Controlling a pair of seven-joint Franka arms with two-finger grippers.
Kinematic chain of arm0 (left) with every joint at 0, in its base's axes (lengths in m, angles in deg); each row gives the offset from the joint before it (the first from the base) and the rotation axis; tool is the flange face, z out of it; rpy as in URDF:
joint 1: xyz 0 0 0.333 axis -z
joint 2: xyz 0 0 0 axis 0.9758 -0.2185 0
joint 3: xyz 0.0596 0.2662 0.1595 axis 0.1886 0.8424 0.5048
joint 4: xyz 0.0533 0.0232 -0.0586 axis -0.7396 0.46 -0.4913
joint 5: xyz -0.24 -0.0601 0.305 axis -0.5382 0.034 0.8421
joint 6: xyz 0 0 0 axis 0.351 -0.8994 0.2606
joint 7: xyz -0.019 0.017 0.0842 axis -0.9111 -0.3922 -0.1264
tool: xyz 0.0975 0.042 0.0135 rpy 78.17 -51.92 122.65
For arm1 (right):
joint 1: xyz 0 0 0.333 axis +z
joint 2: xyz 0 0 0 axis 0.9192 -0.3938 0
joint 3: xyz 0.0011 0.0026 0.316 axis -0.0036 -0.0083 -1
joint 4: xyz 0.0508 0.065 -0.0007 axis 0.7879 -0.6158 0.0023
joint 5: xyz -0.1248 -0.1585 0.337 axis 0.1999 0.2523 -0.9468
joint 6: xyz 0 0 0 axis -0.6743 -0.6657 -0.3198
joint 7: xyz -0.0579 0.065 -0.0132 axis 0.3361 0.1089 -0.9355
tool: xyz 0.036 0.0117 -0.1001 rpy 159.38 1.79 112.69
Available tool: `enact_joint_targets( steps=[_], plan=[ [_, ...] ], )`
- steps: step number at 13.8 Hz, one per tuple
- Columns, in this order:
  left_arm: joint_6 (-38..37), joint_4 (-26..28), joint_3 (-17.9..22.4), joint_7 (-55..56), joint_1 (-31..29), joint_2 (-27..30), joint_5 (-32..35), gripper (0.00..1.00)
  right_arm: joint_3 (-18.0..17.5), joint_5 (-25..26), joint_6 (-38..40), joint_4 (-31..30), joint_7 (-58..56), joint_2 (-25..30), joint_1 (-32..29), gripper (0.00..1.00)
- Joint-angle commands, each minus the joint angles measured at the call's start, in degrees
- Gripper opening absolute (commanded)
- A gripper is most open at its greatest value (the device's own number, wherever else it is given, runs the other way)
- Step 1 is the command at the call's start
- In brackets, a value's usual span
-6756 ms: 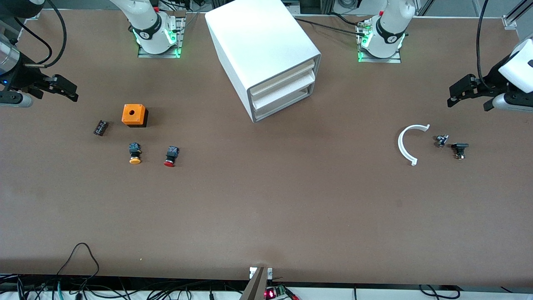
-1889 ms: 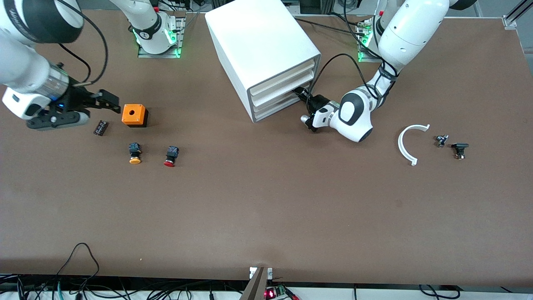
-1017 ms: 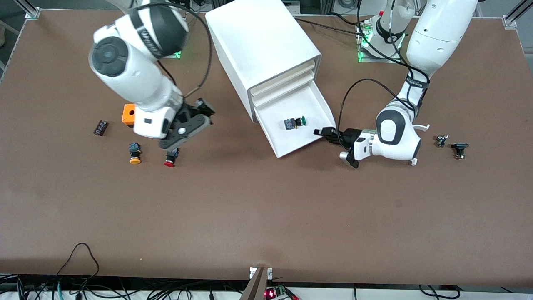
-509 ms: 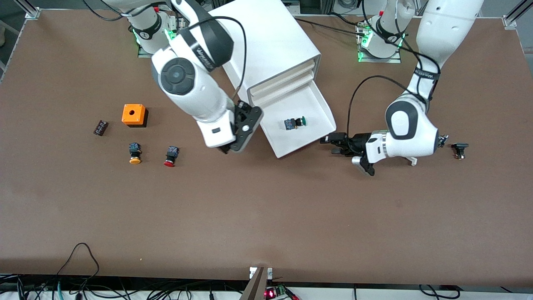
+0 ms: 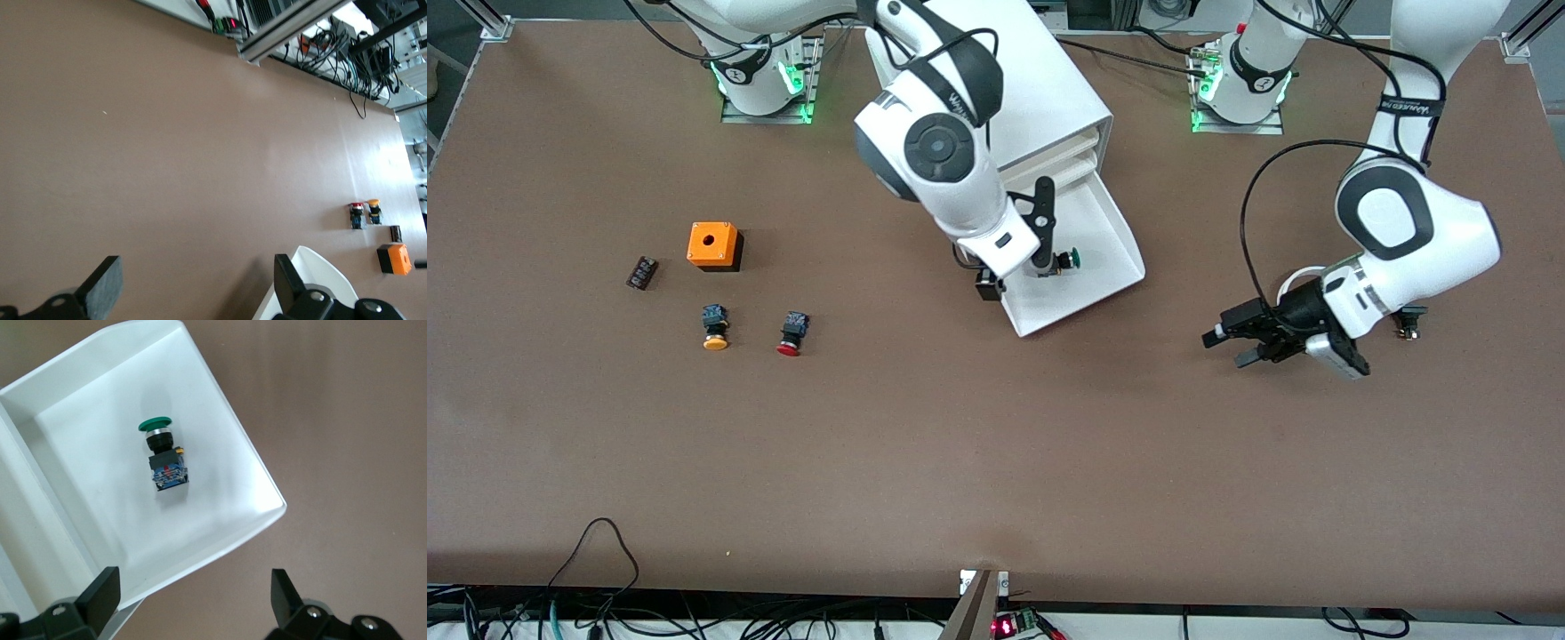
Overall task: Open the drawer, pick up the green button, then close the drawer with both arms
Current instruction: 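Reach the right gripper into the drawer while the left gripper releases, then grasp the green button with the right gripper while the left gripper withdraws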
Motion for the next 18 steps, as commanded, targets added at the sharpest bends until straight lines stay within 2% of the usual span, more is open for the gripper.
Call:
enact_joint_targets(
  steps=[1,3,5,7,9,11,14,16,18],
  plan=[
    [0.79,1.86,0.19,-0.6,-2.2,5.03,7.28,1.0,-0.04,1.03,-2.13,2.88,-3.29,-3.89,0.86,1.0],
    [0.27,-0.85,0.36,1.84,-3.17,8.02,24.39,1.0,0.48,1.29,-4.25,2.89,-3.13,-5.65,3.05,1.0],
    [-6.55,-5.32,0.36,7.8,-3.79,10.84,38.3,1.0,1.98,1.56,-5.75,2.89,-3.39,-6.71,4.38,1.0],
    [-17.52,-12.35,0.36,17.36,-3.97,11.81,48.08,1.0,2.07,1.65,-5.84,2.89,-3.3,-7.59,5.25,1.0],
    [-24.14,-16.32,-0.16,24.94,-3.97,13.12,55.99,1.0,2.33,1.73,-5.93,2.97,-3.3,-8.46,6.39,1.0],
    [-29.94,-18.17,-0.25,30.75,-3.7,14.36,60.23,1.0,2.5,2.26,-6.89,2.97,-3.3,-9.26,7.62,1.0],
    [-39.52,-22.74,0.63,35.42,-3.7,14.36,62.09,1.0,3.73,2.26,-9.88,3.06,-3.12,-10.75,9.03,1.0],
    [-43.05,-25.2,1.33,39.36,-3.7,14.36,62.27,1.0,3.74,2.35,-10.67,3.15,-2.95,-12.24,9.21,1.0],
    [-44.12,-25.39,1.33,42.1,-3.79,14.36,62.27,1.0,3.74,2.44,-10.68,3.15,-2.86,-12.95,9.82,1.0]
  ],
)
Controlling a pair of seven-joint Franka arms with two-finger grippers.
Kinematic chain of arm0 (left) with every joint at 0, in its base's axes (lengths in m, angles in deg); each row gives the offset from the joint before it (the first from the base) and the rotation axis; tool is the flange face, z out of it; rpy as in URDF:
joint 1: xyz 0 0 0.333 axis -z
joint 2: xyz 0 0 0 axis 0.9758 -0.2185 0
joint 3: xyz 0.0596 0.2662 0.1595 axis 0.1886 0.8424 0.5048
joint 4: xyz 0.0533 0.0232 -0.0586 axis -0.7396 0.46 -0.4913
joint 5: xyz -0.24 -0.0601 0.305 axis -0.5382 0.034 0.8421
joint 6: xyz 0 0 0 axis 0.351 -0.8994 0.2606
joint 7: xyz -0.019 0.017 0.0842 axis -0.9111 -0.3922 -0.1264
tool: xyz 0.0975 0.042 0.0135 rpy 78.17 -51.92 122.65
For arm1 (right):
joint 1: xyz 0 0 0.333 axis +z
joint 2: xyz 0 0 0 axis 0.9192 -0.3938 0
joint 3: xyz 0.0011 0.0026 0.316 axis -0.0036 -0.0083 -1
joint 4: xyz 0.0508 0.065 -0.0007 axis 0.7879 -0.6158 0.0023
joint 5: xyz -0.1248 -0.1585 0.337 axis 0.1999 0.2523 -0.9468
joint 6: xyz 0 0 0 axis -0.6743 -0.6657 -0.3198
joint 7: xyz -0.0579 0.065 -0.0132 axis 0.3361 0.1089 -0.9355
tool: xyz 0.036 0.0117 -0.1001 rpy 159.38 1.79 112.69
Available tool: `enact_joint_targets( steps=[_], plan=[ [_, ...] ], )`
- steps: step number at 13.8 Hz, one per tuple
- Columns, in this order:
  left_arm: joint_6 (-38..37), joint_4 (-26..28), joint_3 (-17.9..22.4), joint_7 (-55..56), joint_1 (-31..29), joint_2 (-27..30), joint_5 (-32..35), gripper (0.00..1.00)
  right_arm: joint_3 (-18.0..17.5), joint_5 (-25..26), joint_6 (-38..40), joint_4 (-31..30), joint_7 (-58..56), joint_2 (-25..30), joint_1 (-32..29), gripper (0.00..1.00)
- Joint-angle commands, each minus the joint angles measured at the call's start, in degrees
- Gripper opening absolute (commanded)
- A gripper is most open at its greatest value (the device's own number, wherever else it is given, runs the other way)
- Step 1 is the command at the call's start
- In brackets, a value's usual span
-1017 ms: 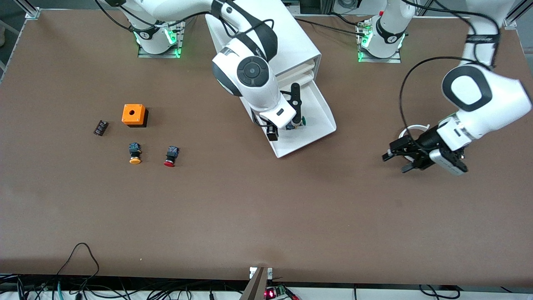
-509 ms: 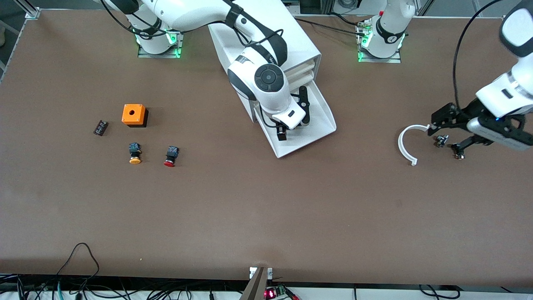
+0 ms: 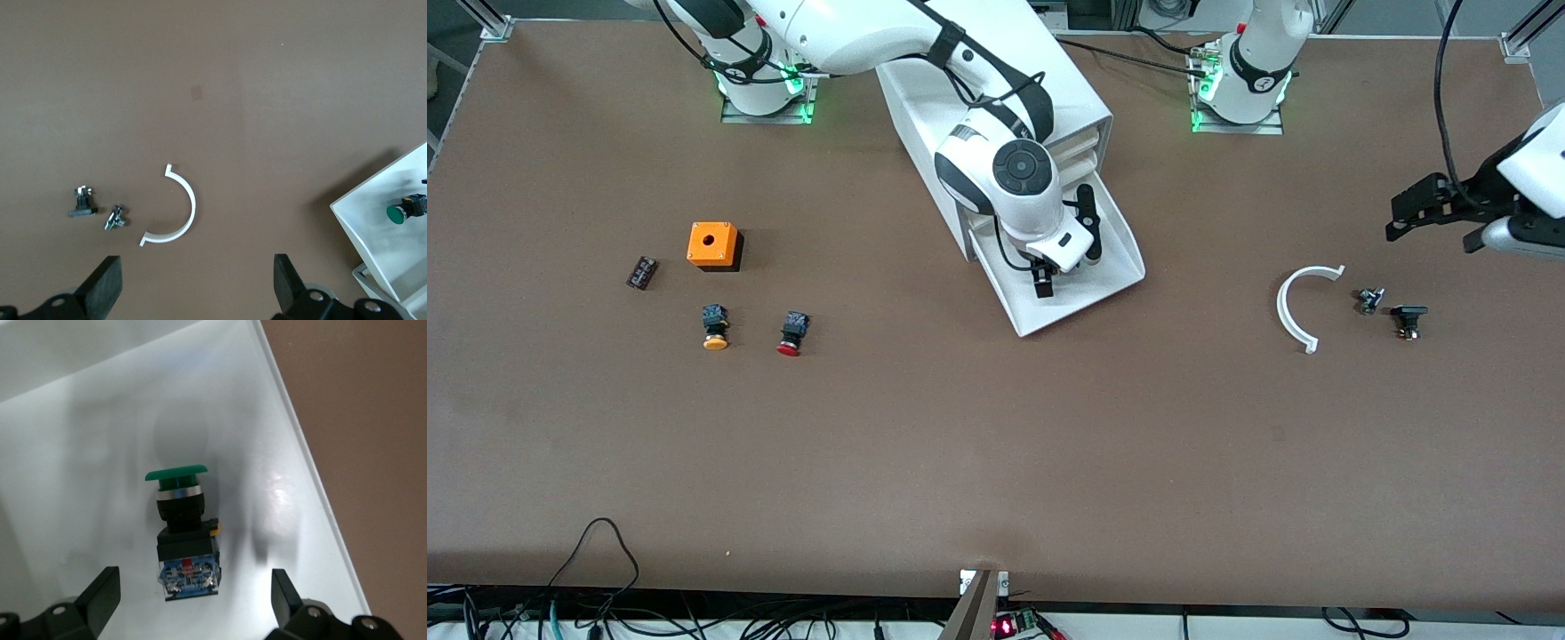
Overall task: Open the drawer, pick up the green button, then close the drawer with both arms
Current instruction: 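Grasp the green button with the right gripper while the left gripper withdraws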
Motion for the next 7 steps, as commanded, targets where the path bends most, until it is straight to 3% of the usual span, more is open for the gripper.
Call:
enact_joint_targets(
  steps=[1,5,7],
  plan=[
    [-2.1,-1.79,0.01,3.79,0.04,-0.54,1.52,1.0,0.59,0.96,-0.11,2.4,-0.38,-2.07,1.47,1.0],
    [-1.84,-1.96,-0.08,3.97,-0.14,-0.54,1.43,1.0,1.04,0.96,-0.11,2.66,-0.2,-2.16,2.0,0.98],
    [-1.75,-1.96,-0.07,3.97,-0.14,-0.46,1.43,1.0,1.04,1.31,-0.11,2.66,-0.03,-2.25,2.09,0.81]
  ],
)
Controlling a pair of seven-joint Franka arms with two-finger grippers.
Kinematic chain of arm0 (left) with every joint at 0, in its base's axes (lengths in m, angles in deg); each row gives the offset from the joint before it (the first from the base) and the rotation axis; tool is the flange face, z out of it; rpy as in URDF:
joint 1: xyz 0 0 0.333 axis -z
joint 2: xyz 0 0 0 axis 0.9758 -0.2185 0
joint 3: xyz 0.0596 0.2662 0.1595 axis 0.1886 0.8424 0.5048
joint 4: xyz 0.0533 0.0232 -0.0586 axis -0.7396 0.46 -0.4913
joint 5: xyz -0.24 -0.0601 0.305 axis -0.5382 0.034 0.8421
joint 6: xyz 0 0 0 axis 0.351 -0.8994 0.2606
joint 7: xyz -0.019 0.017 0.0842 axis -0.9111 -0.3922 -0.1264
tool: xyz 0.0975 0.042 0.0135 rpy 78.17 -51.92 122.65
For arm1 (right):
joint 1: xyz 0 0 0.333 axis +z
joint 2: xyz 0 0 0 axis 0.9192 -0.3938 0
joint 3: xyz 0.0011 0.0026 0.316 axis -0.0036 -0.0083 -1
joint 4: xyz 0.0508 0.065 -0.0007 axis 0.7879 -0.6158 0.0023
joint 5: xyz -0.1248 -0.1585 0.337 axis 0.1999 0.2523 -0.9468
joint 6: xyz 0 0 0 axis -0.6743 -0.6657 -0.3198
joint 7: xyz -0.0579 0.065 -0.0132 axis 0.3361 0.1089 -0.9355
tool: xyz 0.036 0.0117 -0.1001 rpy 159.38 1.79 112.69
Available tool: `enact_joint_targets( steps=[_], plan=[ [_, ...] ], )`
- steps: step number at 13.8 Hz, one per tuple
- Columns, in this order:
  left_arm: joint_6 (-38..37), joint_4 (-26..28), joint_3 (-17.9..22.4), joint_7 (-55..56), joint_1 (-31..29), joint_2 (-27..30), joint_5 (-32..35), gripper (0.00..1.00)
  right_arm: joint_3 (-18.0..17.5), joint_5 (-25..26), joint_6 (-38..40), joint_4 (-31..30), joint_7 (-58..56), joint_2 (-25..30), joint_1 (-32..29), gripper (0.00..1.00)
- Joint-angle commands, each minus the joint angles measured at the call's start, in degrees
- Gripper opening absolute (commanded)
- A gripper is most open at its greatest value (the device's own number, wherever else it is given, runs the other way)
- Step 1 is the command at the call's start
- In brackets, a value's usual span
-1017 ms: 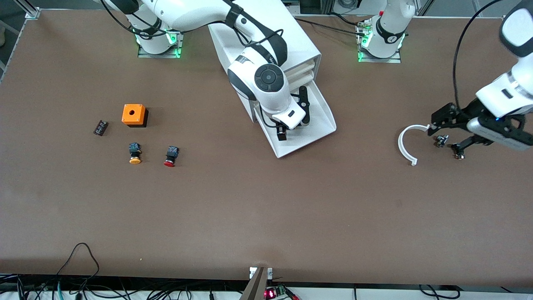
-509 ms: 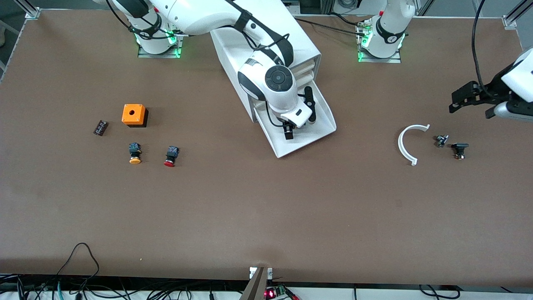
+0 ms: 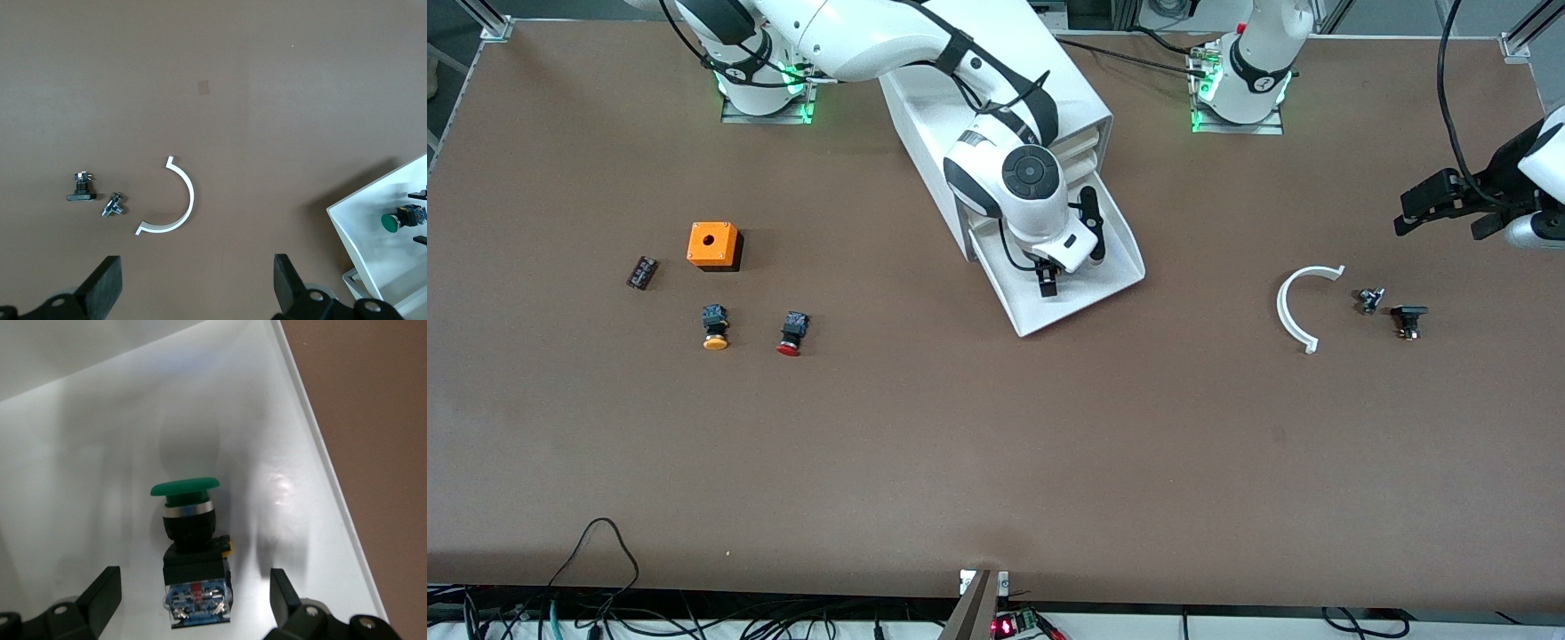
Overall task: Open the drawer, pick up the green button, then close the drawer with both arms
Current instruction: 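Grasp the green button with the right gripper while the left gripper withdraws, then lift the green button out and set it beside the red button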
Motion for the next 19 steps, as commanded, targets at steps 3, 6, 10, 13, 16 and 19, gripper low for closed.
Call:
enact_joint_targets(
  steps=[3,6,10,13,16,19],
  plan=[
    [-0.96,-1.7,-0.14,0.58,-0.06,-0.42,1.6,1.0,1.14,1.61,0.18,1.92,-0.03,-1.17,0.89,0.63],
    [-0.96,-1.7,-0.23,0.76,0.02,-0.51,4.76,1.0,1.23,1.7,-0.17,1.92,-0.03,-1.17,1.24,0.44],
    [-0.87,-1.7,-0.23,0.93,0.02,-0.42,4.95,1.0,1.14,1.7,-0.96,2.01,-0.03,-1.17,1.33,0.29],
    [-1.04,-1.35,-0.14,0.93,-0.06,0.89,4.95,1.0,1.23,1.79,-0.96,2.01,0.15,-0.73,1.94,0.24],
    [-0.96,-0.56,-0.14,1.11,-0.06,1.86,4.95,1.0,1.14,1.7,-0.79,2.01,8.89,2.51,1.07,0.23],
    [-0.96,-0.04,-0.14,1.11,-0.06,2.13,4.86,1.0,1.14,1.61,-1.05,1.92,19.55,5.06,-2.61,0.24]
  ],
)
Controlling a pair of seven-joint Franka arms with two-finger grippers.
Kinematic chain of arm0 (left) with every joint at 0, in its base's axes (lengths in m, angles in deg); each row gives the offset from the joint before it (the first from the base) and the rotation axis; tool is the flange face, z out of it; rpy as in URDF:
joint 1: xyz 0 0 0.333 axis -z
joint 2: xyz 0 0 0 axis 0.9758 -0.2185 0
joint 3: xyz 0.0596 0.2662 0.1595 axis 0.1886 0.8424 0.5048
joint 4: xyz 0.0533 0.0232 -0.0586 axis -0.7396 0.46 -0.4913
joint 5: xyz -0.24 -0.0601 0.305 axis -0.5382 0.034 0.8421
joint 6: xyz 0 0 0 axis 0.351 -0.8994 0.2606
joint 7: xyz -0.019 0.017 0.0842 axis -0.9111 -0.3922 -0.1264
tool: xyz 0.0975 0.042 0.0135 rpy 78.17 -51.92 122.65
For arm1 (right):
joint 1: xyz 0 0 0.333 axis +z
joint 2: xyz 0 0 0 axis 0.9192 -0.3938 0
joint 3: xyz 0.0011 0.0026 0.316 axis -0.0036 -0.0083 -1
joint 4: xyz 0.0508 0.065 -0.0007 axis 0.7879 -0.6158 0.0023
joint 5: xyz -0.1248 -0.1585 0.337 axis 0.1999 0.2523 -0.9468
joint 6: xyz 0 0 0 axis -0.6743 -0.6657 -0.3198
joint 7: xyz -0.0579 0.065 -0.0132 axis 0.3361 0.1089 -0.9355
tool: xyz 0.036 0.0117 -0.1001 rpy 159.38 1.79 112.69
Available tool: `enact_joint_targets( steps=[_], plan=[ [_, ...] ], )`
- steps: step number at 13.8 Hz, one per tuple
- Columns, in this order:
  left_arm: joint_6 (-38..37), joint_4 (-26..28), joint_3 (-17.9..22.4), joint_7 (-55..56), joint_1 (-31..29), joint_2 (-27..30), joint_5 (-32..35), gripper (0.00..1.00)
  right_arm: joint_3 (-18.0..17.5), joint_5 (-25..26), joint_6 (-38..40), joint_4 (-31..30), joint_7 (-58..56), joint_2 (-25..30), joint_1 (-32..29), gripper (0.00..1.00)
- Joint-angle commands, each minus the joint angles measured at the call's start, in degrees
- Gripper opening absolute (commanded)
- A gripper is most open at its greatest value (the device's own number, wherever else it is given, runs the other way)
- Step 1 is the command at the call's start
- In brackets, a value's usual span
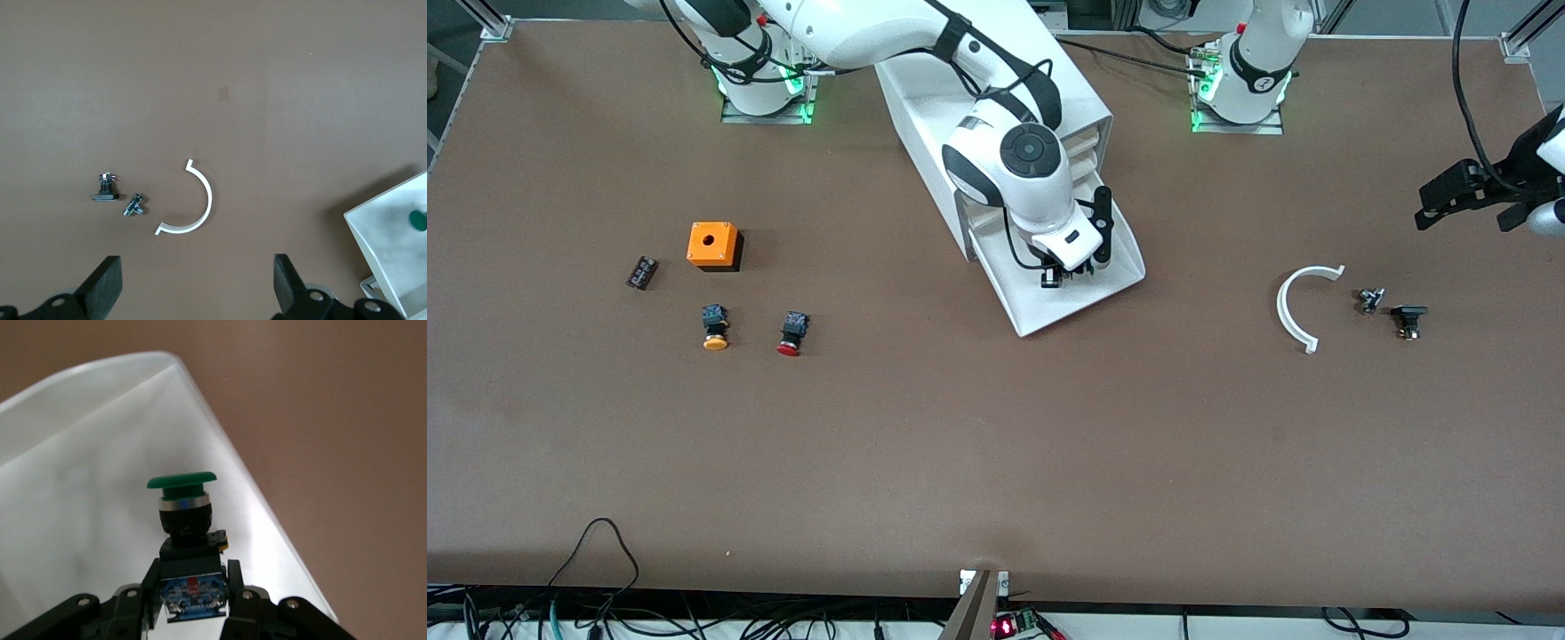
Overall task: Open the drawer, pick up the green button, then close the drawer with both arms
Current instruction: 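Lift the green button out and set it beside the red button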
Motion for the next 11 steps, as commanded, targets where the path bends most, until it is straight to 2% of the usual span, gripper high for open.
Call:
enact_joint_targets(
  steps=[1,3,6,9,11],
  plan=[
    [-0.69,0.51,-0.14,0.44,-0.03,0.89,1.62,1.0,-0.3,0.73,0.45,-0.64,8.13,2.78,-4.41,0.24],
    [-0.17,1.12,-0.14,0.18,-0.03,0.8,1.62,1.0,-0.13,0.82,1.23,-1.08,15.59,5.59,-8.1,0.24],
    [8.93,6.55,-0.23,-0.09,-0.03,0.54,1.01,1.0,3.99,0.03,1.41,-6.07,25.87,10.6,-12.15,0.24],
    [13.54,9.12,-0.49,0.61,0.41,-1.04,-1.54,1.0,4.45,0.03,1.85,-12.83,43.71,13.42,-16.72,0.24],
    [17.74,11.65,-2.32,6.29,1.02,-2.8,-2.42,1.0,4.53,-0.06,2.12,-16.79,47.52,14.38,-19.1,0.24]
  ],
)
